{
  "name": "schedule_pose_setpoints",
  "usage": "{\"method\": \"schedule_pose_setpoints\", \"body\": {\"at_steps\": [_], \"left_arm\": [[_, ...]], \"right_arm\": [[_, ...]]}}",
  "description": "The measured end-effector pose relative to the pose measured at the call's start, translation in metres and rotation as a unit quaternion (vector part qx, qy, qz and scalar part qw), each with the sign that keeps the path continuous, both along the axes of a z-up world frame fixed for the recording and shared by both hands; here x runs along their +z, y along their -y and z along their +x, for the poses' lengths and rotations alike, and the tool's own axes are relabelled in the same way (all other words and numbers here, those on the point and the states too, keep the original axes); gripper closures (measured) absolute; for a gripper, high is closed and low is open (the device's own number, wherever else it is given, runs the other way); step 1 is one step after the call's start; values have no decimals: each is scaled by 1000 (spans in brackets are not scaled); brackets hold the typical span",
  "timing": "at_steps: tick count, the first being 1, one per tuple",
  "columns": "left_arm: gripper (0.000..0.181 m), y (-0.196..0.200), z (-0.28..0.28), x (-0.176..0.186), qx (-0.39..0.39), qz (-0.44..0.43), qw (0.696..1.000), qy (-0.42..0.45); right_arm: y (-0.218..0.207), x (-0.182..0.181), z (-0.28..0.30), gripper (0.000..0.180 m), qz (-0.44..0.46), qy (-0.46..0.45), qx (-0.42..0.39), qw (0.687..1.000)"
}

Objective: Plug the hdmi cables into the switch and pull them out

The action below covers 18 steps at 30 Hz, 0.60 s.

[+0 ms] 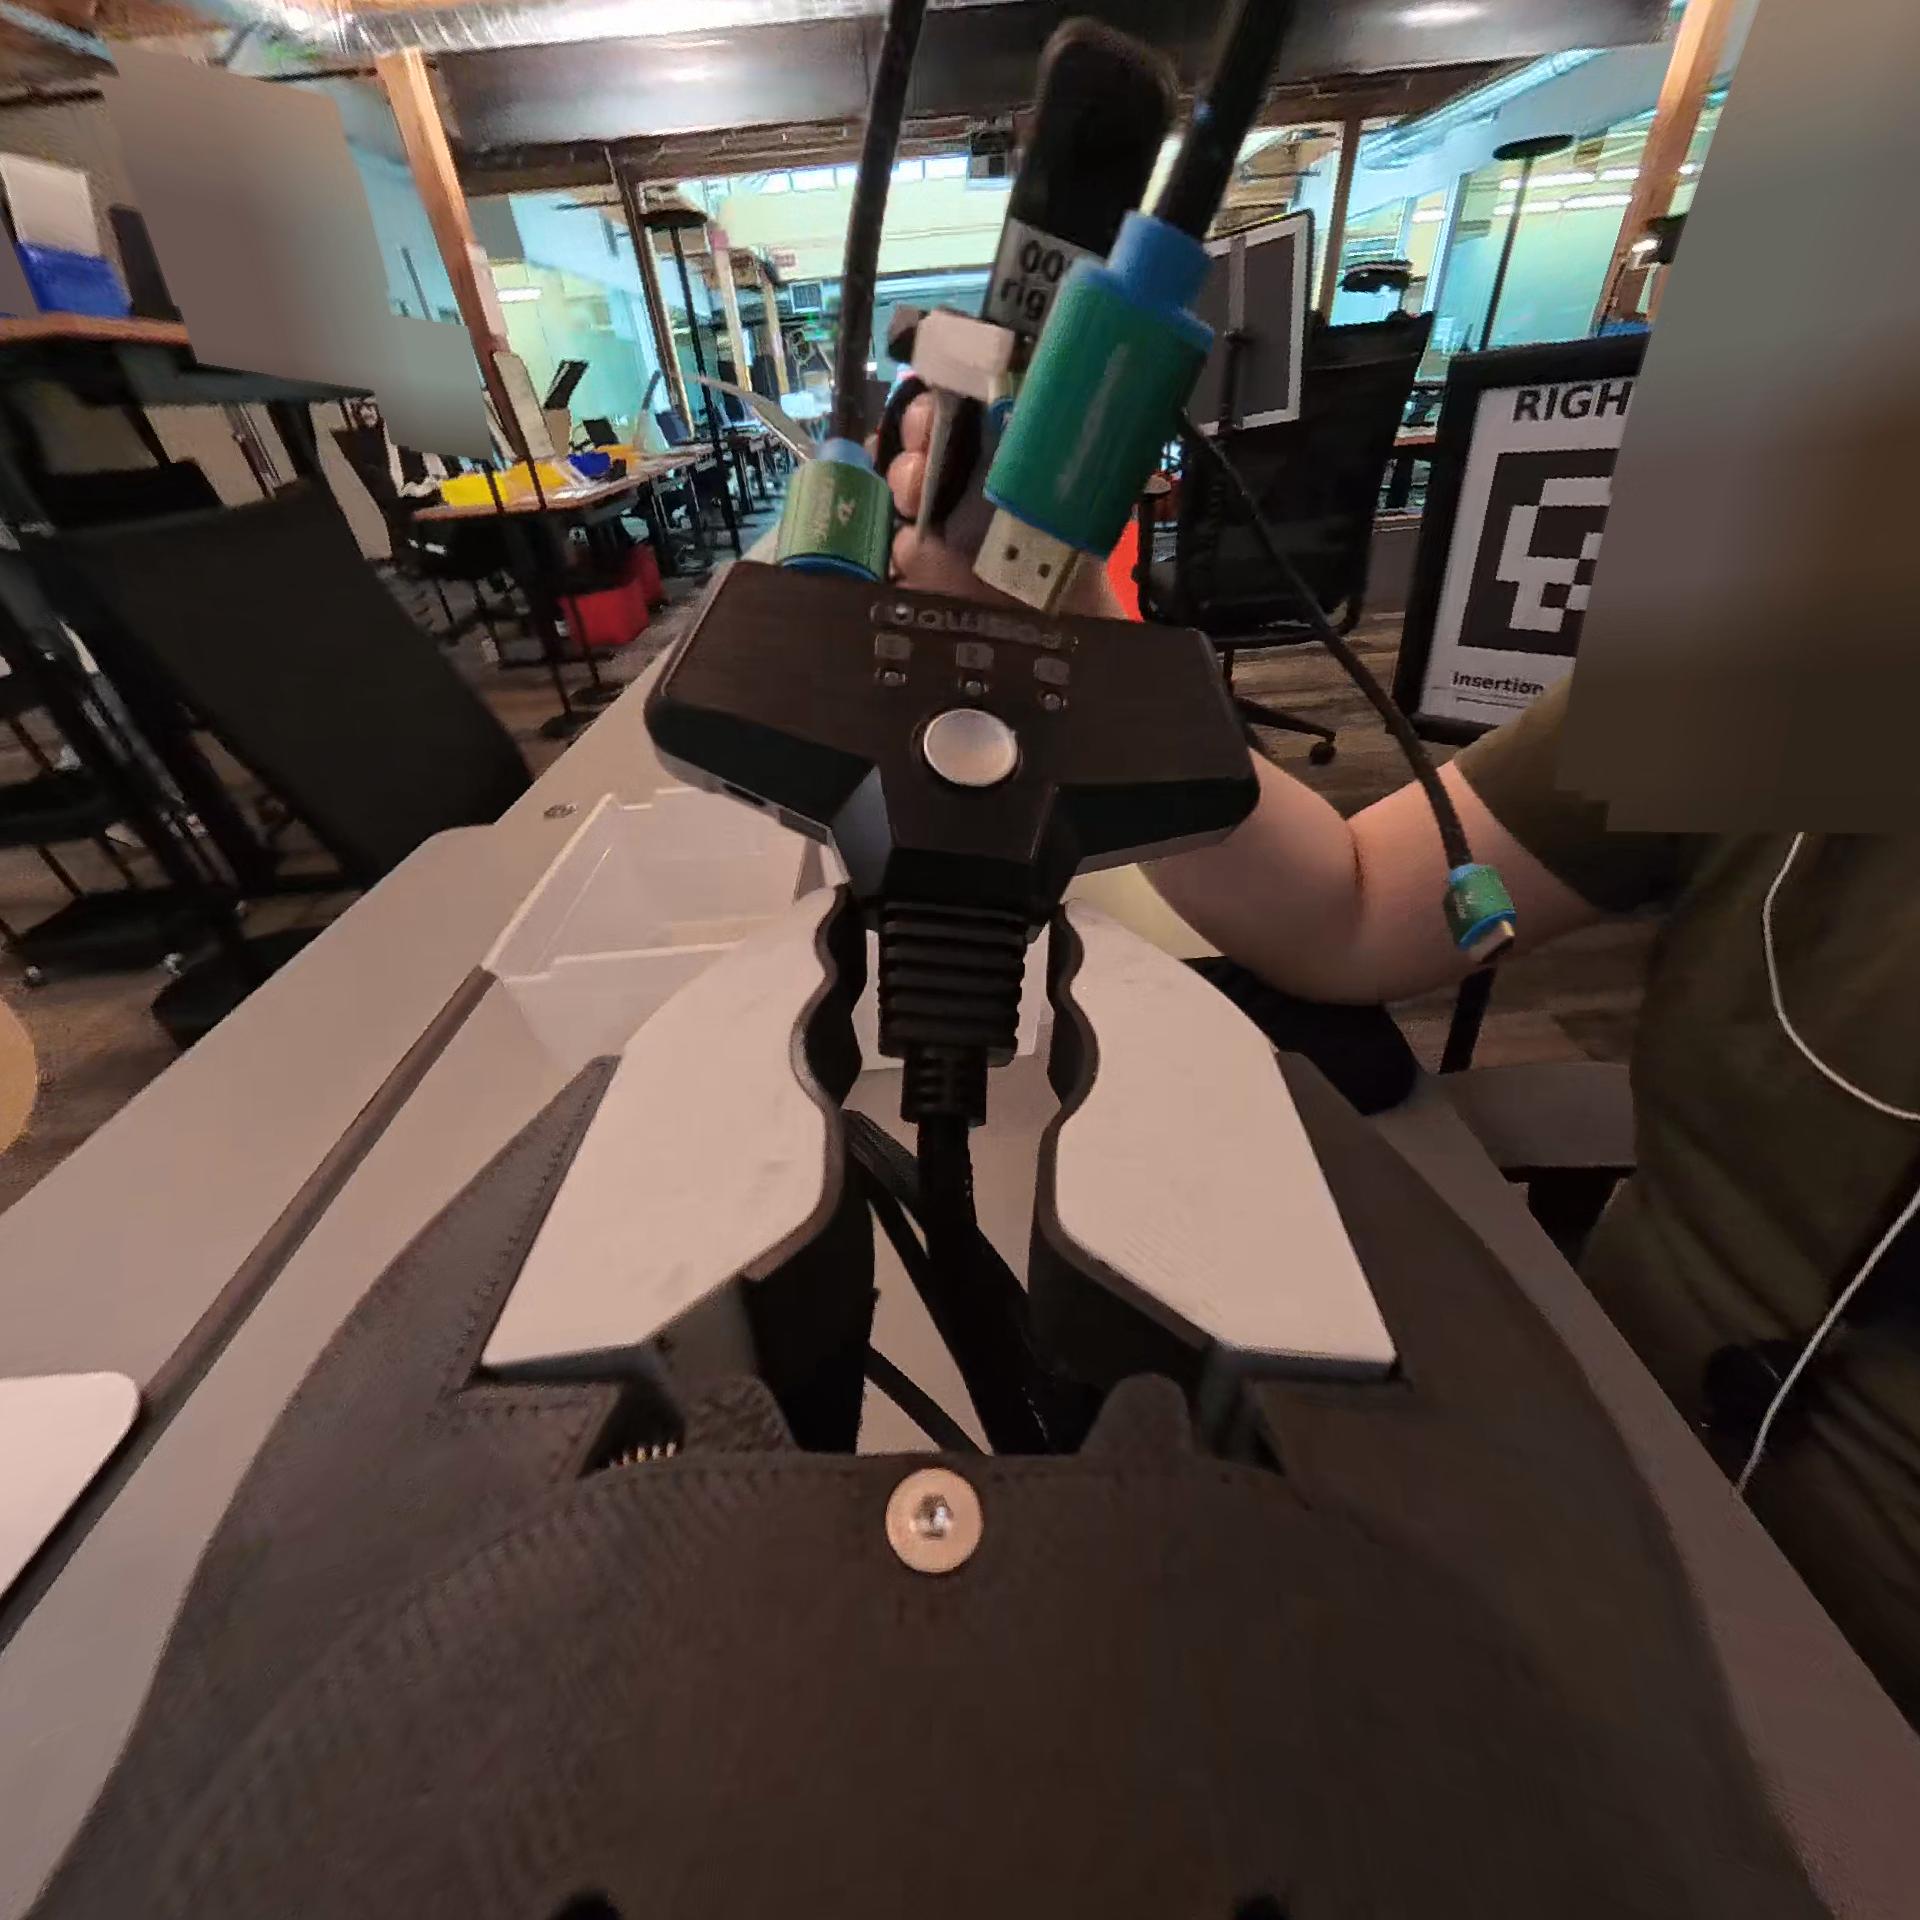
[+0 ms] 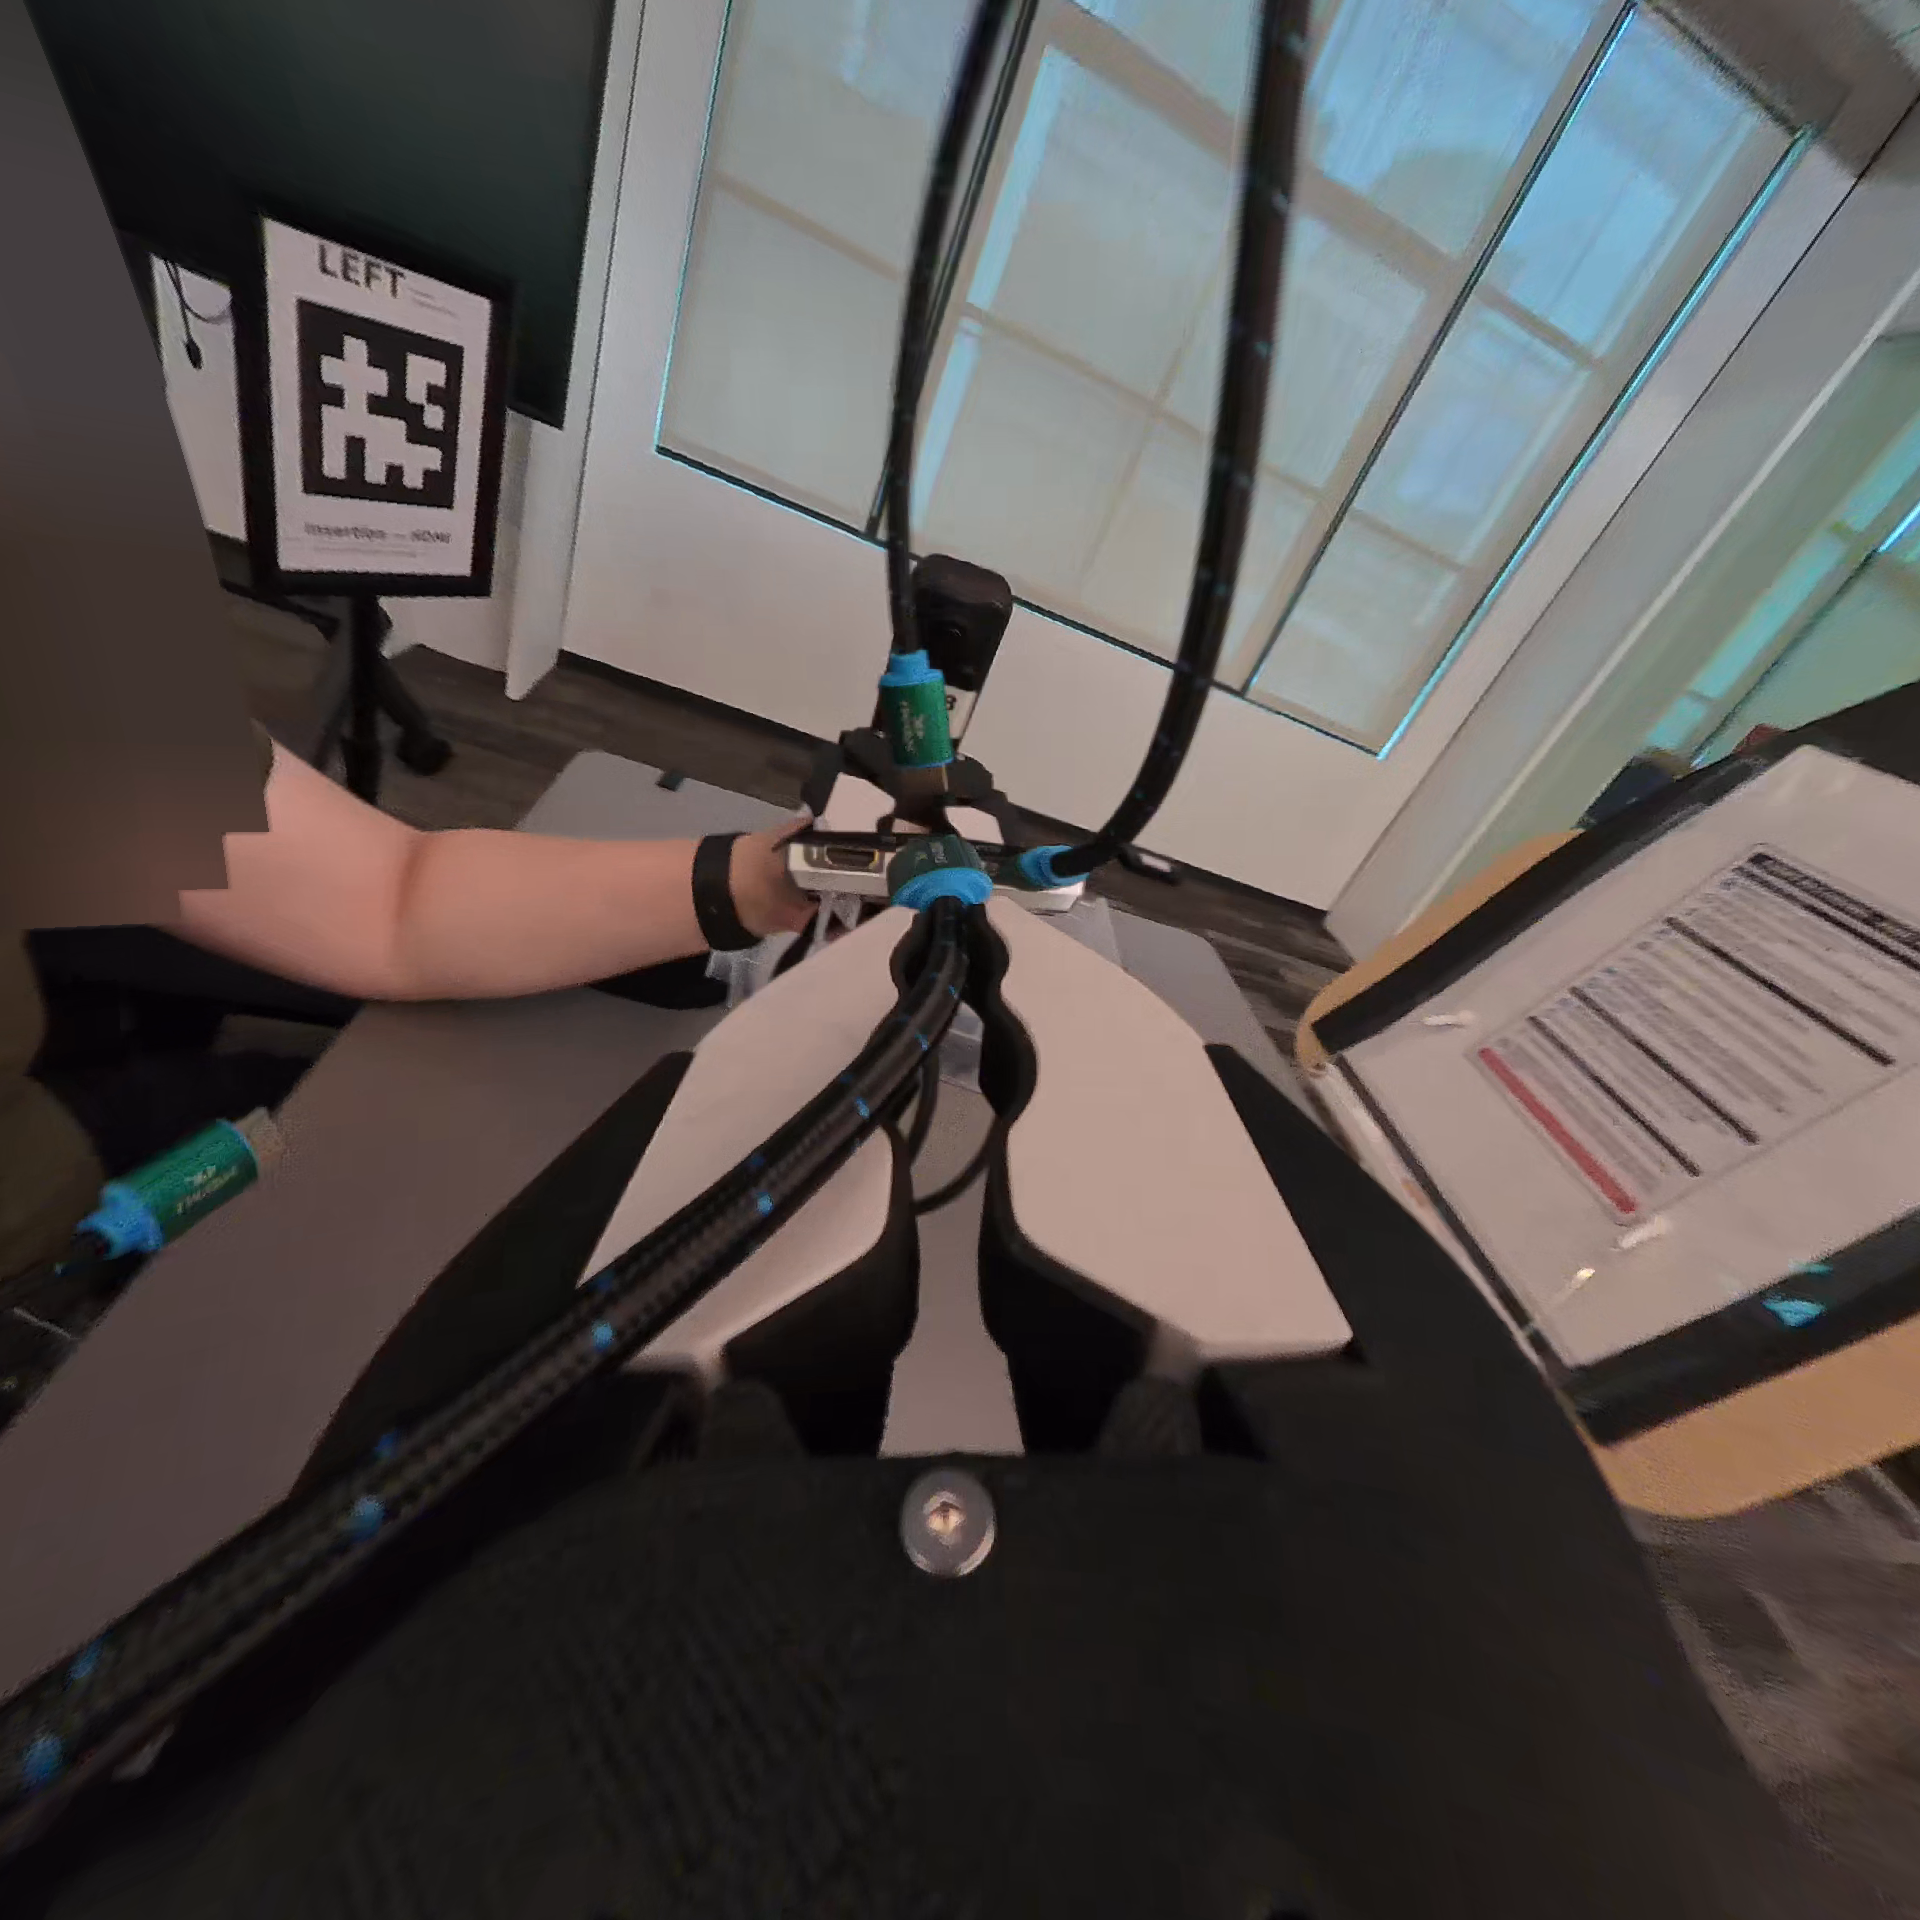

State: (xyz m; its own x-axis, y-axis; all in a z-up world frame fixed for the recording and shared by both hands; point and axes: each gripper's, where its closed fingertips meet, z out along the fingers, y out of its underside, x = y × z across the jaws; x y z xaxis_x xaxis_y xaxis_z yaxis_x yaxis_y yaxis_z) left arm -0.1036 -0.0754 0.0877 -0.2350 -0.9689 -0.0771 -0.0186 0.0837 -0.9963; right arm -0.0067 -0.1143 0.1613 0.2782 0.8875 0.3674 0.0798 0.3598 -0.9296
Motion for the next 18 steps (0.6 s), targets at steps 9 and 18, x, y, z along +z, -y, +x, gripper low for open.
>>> {"method": "schedule_pose_setpoints", "body": {"at_steps": [9, 18], "left_arm": [[148, 9, 3, 8, 8, 33, 999, 14], [148, 7, 4, 9, 23, 47, 999, 16]], "right_arm": [[-12, -1, -23, 173, -84, -12, -8, 996], [-15, -5, -31, 173, -109, -10, 2, 994]]}}
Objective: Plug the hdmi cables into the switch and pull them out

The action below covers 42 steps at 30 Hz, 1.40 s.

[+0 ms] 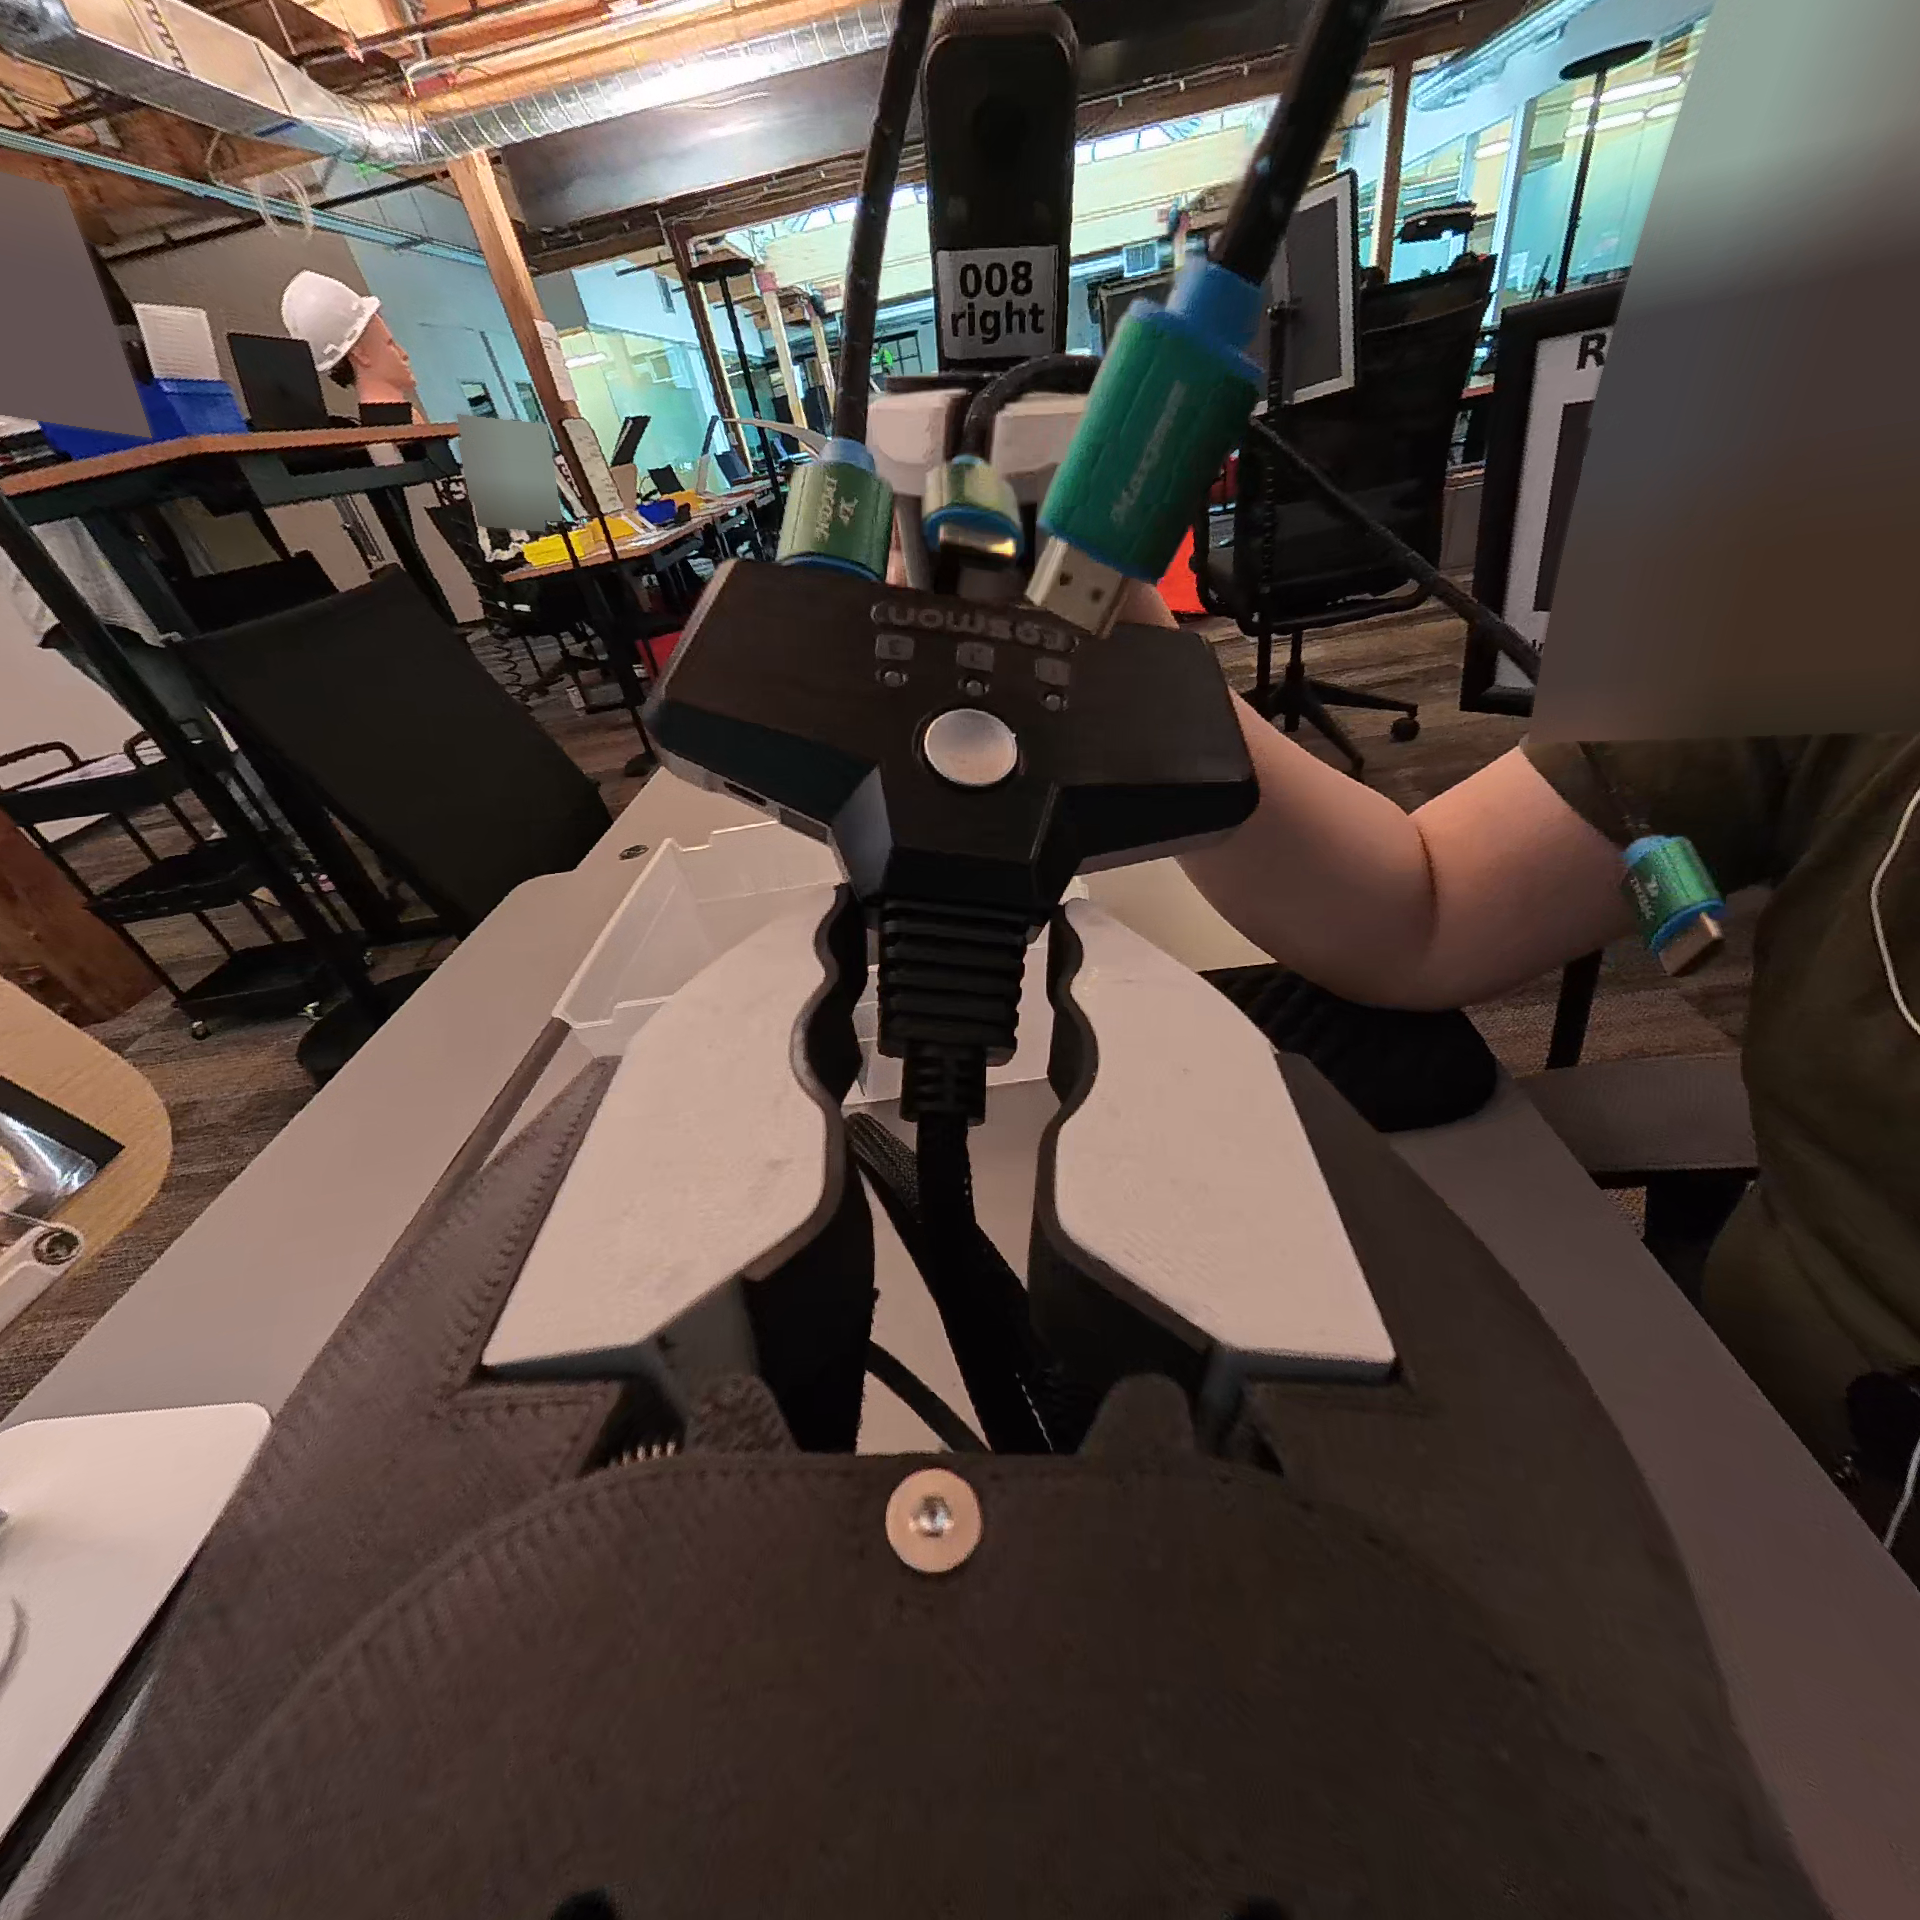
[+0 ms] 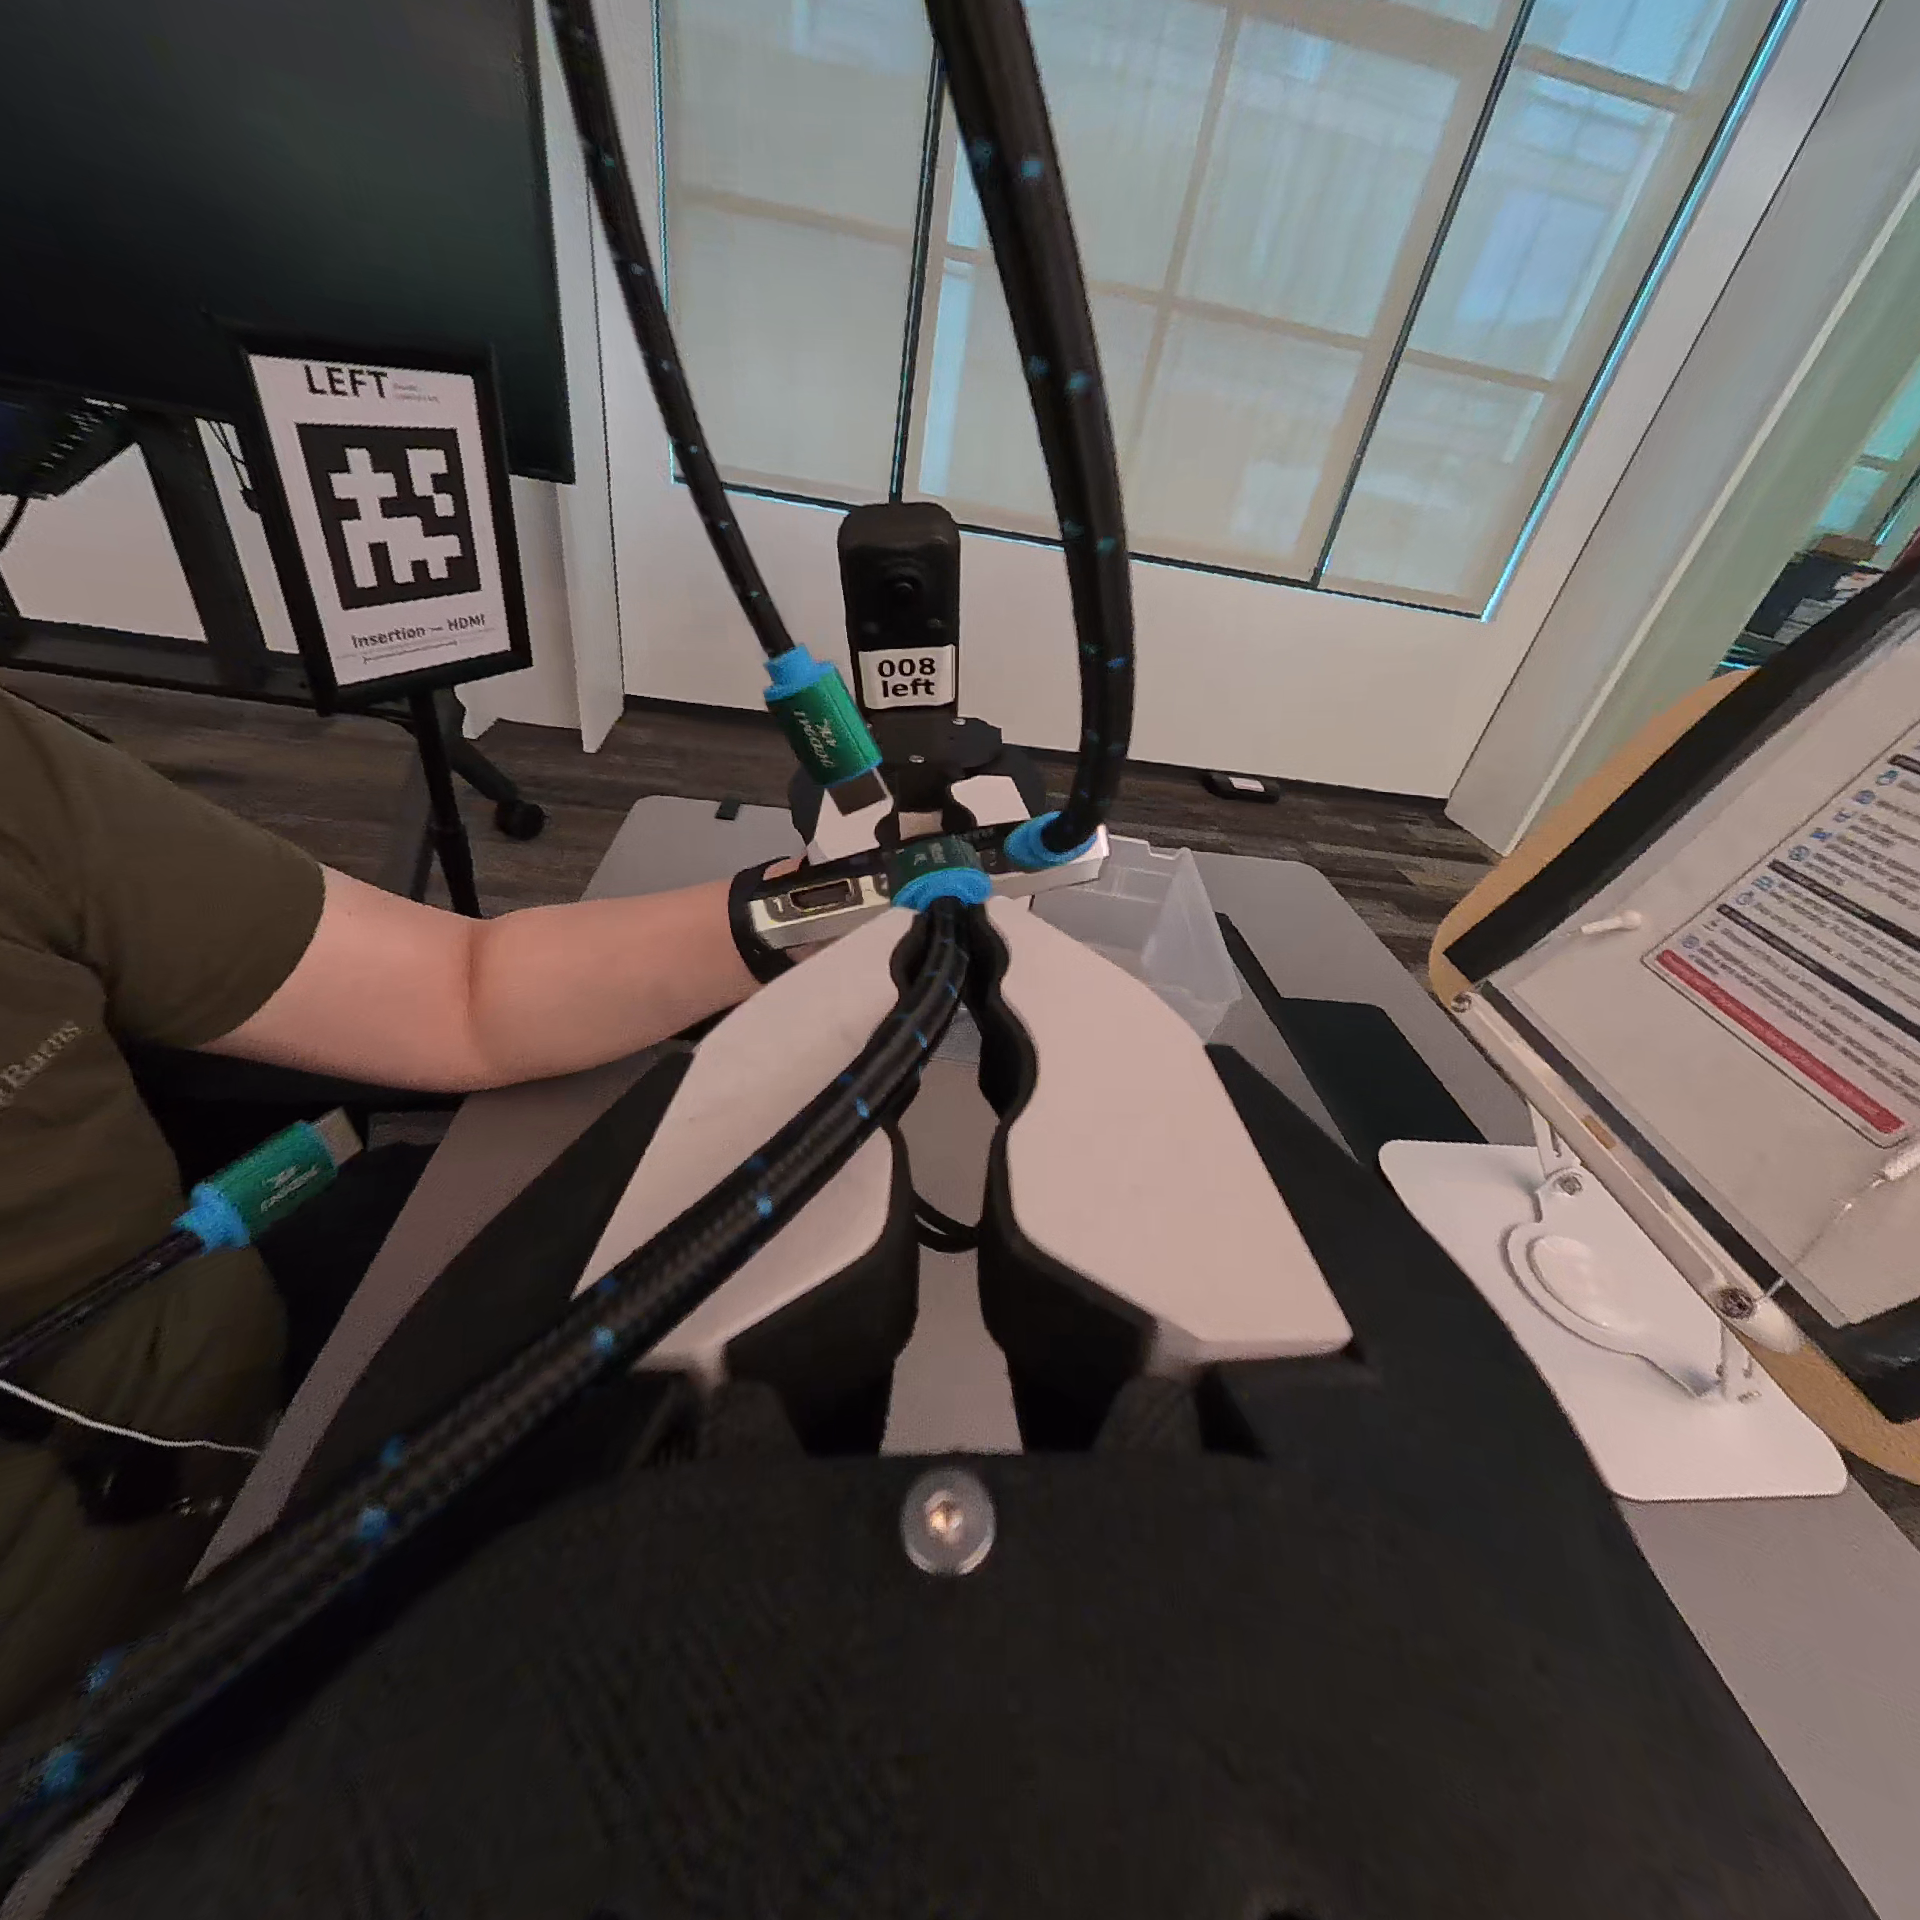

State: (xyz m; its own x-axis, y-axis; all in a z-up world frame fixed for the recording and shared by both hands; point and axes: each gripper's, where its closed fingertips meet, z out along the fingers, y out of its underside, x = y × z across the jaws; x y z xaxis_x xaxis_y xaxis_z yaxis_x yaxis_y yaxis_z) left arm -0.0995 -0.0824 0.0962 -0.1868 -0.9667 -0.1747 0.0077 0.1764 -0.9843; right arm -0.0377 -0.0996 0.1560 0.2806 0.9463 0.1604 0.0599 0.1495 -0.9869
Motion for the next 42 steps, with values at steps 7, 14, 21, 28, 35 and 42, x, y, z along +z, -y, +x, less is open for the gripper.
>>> {"method": "schedule_pose_setpoints", "body": {"at_steps": [7, 14, 21, 28, 35, 42], "left_arm": [[148, 2, 2, -1, 4, 11, 1000, -2], [148, 2, 2, 0, 12, 22, 1000, -1], [148, -1, 4, -5, 46, 38, 997, -47], [148, -4, 5, -10, 67, 43, 994, -79], [148, -5, 7, -9, 71, 32, 994, -73], [148, -10, 5, 18, 122, 68, 990, -14]], "right_arm": [[-3, -5, -1, 173, -11, 3, 7, 1000], [-1, -8, -2, 173, -23, 10, 15, 1000], [-4, -17, 3, 173, -35, 46, -11, 998], [-8, -25, 2, 173, -53, 56, -15, 997], [-9, -23, 3, 173, -53, 43, -9, 998], [-19, 4, 3, 170, -8, -53, -21, 998]]}}
